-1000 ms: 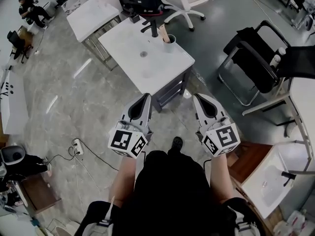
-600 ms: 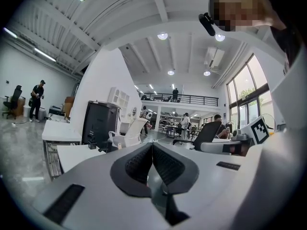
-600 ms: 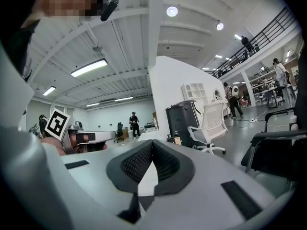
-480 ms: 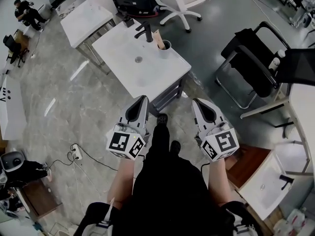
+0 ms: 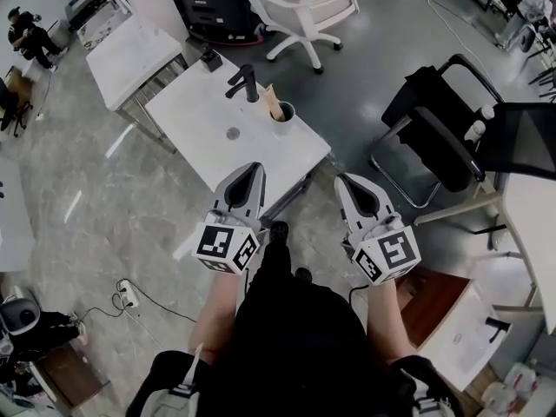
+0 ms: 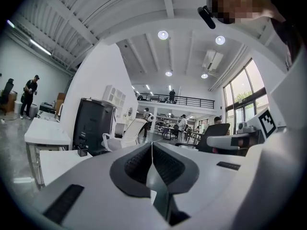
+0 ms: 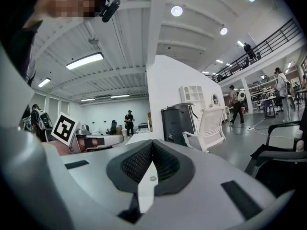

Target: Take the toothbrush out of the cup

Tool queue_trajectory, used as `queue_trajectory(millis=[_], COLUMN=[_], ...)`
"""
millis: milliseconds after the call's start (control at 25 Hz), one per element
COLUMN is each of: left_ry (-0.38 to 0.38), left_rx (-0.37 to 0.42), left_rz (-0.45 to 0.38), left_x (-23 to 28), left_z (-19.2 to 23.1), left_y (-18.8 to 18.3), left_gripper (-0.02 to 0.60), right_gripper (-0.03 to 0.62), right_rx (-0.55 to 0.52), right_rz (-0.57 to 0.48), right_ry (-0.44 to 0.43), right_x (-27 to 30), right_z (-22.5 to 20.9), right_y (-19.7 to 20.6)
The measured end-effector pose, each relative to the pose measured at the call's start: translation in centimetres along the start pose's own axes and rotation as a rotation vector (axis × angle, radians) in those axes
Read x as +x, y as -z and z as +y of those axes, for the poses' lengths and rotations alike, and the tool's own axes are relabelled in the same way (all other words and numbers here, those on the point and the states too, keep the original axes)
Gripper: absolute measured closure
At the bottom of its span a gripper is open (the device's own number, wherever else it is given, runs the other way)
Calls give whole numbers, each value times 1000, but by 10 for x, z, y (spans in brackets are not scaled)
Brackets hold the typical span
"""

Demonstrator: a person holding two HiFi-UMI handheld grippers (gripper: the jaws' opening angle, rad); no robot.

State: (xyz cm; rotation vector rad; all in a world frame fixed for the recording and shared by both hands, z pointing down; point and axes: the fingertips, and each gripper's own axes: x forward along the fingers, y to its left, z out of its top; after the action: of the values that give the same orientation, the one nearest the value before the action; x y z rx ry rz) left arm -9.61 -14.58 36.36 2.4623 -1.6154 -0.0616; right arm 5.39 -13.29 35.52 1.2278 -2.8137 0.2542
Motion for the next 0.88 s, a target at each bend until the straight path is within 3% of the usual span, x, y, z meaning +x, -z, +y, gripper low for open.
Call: queue_trajectory(millis=[520,640,880], left_ry=[72,82,90], left_rx=[11,4,-16], left_rz=[76,113,177], left_x=[96,114,142], left_z=[66,79,104], left_y=[4,16,44], left_gripper=[562,505,488], right_gripper=[565,565,565], right_rx=[6,11,22], right_rz=[21,36,77], right_ry=[66,84,106], right_x=[83,96,118], right_z=[-36,-43,-50], right_y=[-18,-15,-3])
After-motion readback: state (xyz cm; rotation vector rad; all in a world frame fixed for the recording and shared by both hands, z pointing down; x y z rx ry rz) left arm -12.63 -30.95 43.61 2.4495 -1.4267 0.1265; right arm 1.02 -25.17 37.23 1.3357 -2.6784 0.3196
